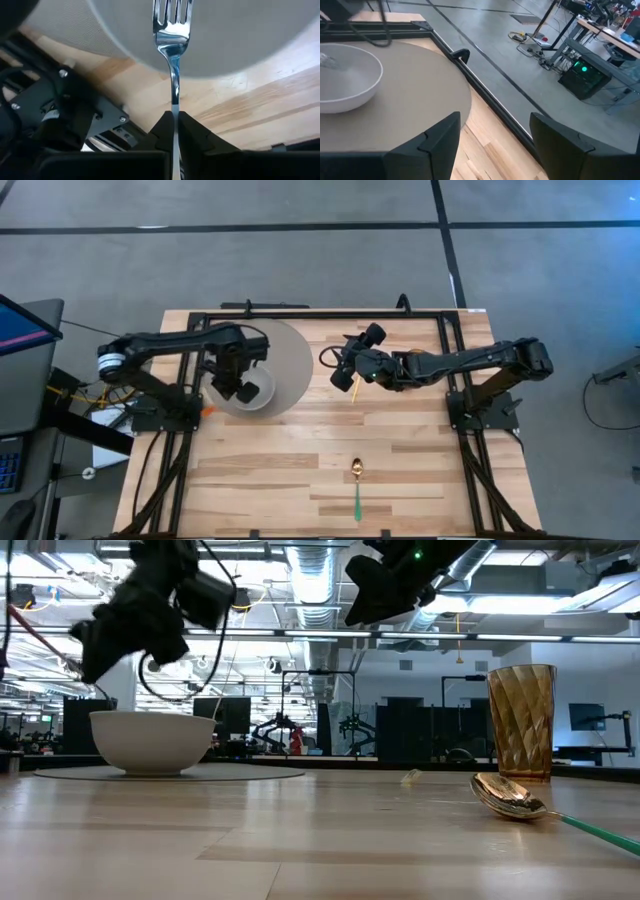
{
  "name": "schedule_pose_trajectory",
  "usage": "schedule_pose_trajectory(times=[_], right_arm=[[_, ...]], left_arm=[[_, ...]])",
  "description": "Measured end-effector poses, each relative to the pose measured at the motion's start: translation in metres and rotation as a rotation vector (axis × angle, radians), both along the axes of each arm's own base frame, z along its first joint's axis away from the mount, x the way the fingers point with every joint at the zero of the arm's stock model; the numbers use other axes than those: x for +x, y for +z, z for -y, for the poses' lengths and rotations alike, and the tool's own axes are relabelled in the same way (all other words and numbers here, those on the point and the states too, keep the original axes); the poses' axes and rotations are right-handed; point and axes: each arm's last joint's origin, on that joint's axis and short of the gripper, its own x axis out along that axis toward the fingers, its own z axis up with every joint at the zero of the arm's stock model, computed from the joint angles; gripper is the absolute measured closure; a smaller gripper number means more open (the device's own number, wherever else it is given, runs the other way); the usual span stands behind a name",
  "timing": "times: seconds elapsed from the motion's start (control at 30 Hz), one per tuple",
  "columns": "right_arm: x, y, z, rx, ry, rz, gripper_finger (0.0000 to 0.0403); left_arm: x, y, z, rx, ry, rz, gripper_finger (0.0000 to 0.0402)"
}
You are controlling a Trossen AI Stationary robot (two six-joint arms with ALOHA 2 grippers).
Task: Pick & Place Utensil
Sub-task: Put the orange fork into the gray bowl on the gray mat, then put the green spoon into the gray bowl on the gray mat
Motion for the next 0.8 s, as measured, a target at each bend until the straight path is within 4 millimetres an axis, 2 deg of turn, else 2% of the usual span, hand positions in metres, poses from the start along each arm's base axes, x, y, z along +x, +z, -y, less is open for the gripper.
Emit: schedule_pose_trajectory(times=[0.2,0.37,0.8], right_arm=[[0.000,0.000,0.002,0.020,0.021,0.002,0.0171],[0.001,-0.001,0.002,0.046,0.062,-0.001,0.0171],[0.001,-0.001,0.001,0.054,0.078,-0.001,0.0170]], left_arm=[[0.010,-0.026,-0.021,-0.166,0.032,-0.043,0.0386],[0.013,-0.040,-0.030,-0.188,0.023,-0.085,0.0374],[0.019,-0.046,-0.032,-0.130,-0.024,-0.053,0.0352]])
